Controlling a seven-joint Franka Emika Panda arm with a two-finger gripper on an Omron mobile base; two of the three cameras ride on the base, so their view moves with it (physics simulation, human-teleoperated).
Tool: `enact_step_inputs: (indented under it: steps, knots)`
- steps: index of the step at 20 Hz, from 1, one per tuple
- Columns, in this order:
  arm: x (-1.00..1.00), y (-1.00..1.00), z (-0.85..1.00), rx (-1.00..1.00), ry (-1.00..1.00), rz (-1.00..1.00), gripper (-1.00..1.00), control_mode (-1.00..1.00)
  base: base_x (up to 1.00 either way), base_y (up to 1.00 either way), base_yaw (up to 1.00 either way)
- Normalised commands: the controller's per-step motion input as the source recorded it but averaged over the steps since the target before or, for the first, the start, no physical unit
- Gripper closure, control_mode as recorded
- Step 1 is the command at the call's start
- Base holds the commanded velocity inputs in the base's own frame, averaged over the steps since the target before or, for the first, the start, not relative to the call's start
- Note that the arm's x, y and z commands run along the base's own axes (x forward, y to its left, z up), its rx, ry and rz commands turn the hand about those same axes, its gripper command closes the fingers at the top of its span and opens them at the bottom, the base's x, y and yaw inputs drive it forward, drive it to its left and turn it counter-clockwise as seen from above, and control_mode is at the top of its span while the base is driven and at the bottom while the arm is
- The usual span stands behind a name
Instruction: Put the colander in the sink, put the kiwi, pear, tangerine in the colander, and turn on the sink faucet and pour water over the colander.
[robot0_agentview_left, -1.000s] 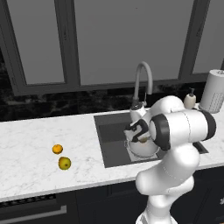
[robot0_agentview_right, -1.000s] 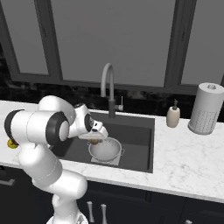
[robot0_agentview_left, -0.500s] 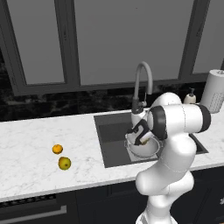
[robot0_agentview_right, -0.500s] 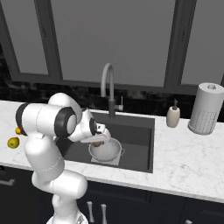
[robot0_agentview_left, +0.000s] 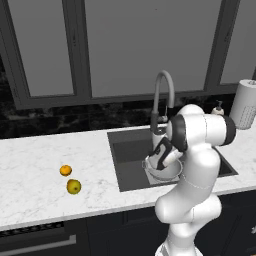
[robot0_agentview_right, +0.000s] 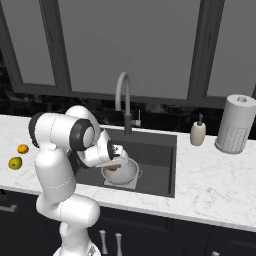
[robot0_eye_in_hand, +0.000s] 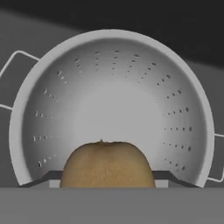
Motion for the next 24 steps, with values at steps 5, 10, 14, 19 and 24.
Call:
enact_step_inputs:
  steps: [5,10,14,19,24]
  knots:
    - [0.14,-0.12,-0.22,0.0,0.0,0.06,1.0,-1.0,0.0,0.0,0.0]
    - [0.08,-0.03,-0.19,0.01,0.0,0.06,1.0,-1.0,0.0,0.0,0.0]
    - [0.06,0.0,-0.2,0.03,0.0,0.06,1.0,-1.0,0.0,0.0,0.0]
    - [0.05,-0.01,-0.2,0.02,0.0,0.06,1.0,-1.0,0.0,0.0,0.0]
    - [0.06,-0.03,-0.07,0.02,0.0,0.05,-1.0,-1.0,0.0,0.0,0.0]
